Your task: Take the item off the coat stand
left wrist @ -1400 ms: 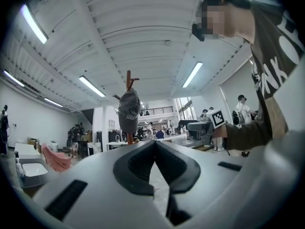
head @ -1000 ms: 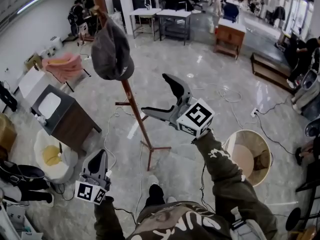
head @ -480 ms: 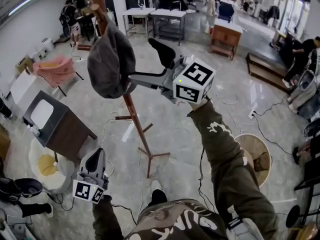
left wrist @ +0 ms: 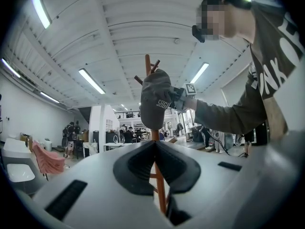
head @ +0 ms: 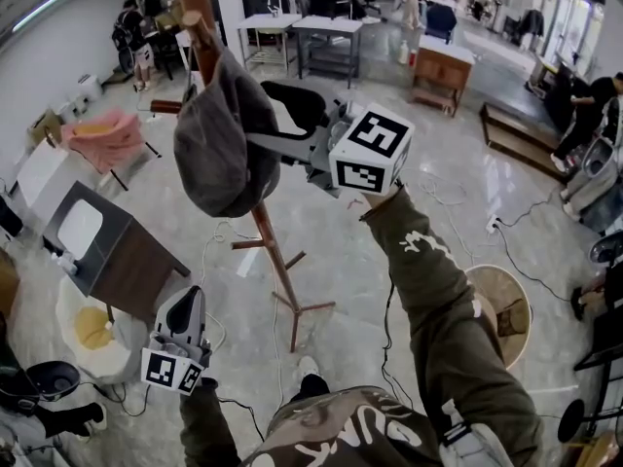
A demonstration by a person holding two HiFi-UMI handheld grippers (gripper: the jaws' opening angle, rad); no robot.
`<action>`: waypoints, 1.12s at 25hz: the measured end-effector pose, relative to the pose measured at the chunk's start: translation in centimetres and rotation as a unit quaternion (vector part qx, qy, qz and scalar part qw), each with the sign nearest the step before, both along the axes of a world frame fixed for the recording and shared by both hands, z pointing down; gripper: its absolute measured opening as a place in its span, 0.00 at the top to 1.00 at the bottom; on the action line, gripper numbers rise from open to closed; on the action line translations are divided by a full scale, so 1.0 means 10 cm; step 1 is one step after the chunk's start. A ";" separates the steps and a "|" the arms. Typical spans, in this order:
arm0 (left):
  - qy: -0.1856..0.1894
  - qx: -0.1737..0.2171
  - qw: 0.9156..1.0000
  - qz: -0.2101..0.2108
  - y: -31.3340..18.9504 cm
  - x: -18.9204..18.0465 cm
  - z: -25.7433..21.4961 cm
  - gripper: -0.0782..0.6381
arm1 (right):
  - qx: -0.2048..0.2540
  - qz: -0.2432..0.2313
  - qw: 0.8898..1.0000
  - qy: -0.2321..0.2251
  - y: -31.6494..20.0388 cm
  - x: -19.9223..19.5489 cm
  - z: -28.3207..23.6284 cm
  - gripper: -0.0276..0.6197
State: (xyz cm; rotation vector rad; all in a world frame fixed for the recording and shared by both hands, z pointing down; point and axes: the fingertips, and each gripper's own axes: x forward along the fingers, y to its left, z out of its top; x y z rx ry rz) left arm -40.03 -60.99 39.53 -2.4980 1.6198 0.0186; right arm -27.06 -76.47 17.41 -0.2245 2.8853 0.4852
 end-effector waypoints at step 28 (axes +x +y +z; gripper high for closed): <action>0.002 0.010 1.000 -0.001 0.06 0.06 -0.11 0.89 | 0.064 0.001 0.998 -0.011 0.40 0.05 -0.70 0.90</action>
